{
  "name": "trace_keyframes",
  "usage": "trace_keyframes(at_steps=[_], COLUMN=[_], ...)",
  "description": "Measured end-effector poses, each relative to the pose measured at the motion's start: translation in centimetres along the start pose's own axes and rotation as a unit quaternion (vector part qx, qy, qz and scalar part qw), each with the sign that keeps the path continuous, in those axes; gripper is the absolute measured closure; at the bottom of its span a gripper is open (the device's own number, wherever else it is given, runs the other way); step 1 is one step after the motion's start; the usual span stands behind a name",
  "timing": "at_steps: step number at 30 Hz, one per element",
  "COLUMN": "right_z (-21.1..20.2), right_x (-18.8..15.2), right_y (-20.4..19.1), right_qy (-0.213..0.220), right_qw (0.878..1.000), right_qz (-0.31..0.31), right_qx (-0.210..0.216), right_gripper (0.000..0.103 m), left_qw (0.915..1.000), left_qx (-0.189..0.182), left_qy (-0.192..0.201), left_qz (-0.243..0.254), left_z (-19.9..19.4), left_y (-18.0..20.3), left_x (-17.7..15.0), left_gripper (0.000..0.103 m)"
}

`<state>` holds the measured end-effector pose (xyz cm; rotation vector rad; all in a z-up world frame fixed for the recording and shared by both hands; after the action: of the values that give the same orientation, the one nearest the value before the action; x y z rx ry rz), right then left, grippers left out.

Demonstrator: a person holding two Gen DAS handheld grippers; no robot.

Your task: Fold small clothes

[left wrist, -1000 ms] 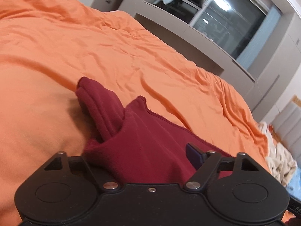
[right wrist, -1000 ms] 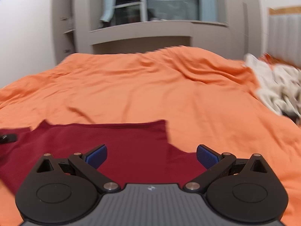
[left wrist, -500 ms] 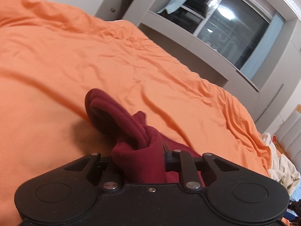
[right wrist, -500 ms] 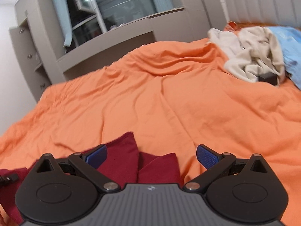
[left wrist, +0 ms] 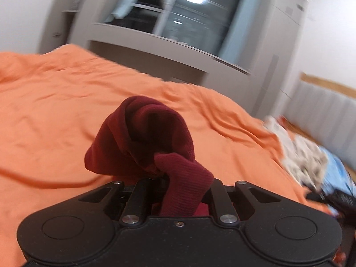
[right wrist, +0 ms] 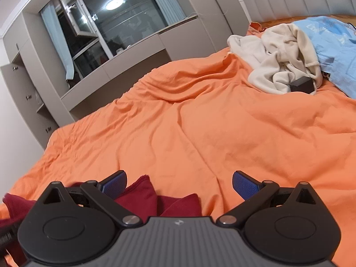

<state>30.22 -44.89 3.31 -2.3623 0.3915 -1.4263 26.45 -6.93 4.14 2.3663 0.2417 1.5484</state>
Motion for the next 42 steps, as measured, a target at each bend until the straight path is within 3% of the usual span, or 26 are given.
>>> trace_keyframes(at_steps=[4, 7, 12, 17, 21, 25, 31, 36, 42], right_z=[0.1, 0.2, 0.5, 1.0, 1.4, 1.7, 2.8, 3.8, 3.7], right_x=[0.2, 0.3, 0.2, -0.1, -0.4, -0.7, -1.6, -2.8, -3.4], right_y=[1.0, 1.4, 1.2, 0.8, 0.8, 0.8, 0.1, -0.9, -2.5], right_qy=[0.001, 0.002, -0.005, -0.017, -0.027, -0.038, -0.07, -0.098, -0.096], right_qw=[1.0, 1.0, 1.0, 1.0, 0.999, 0.999, 0.997, 0.995, 0.993], right_qz=[0.015, 0.022, 0.022, 0.018, 0.018, 0.019, 0.012, 0.006, -0.02], right_qx=[-0.006, -0.011, -0.009, -0.004, -0.003, 0.0, 0.016, 0.029, 0.059], right_gripper=[0.0, 0.0, 0.0, 0.0, 0.0, 0.0, 0.0, 0.0, 0.0], left_qw=[0.9958, 0.9862, 0.9666, 0.9612, 0.9583, 0.9526, 0.946, 0.9423, 0.9421], left_qx=[-0.056, -0.089, -0.089, -0.1, -0.128, -0.144, -0.153, -0.149, -0.137], left_qy=[-0.035, -0.077, -0.123, -0.142, -0.152, -0.151, -0.138, -0.114, -0.063], left_qz=[0.064, 0.116, 0.206, 0.214, 0.205, 0.221, 0.251, 0.277, 0.3], left_z=[1.1, 1.7, 2.7, 3.1, 2.0, 1.2, -0.1, -1.4, -2.9], left_y=[4.8, 8.0, 10.9, 10.7, 9.6, 9.9, 9.7, 9.2, 7.5], left_x=[-1.9, -4.1, -7.9, -8.7, -8.0, -8.5, -8.5, -8.0, -9.4], left_gripper=[0.09, 0.09, 0.086, 0.072, 0.042, 0.024, 0.008, 0.004, 0.001])
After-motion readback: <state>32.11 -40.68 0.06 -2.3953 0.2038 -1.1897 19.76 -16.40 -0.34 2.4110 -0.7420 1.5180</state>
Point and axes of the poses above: each gripper's, at about its wrist camera, not at the fingertips, and z roughly the way its jaws point, y to its right, x to its top, the point moved 2 cm from there along z, roughly the way its jaws point, and after that the axes turned 3 degrees about -z, right-handed, at the moved point
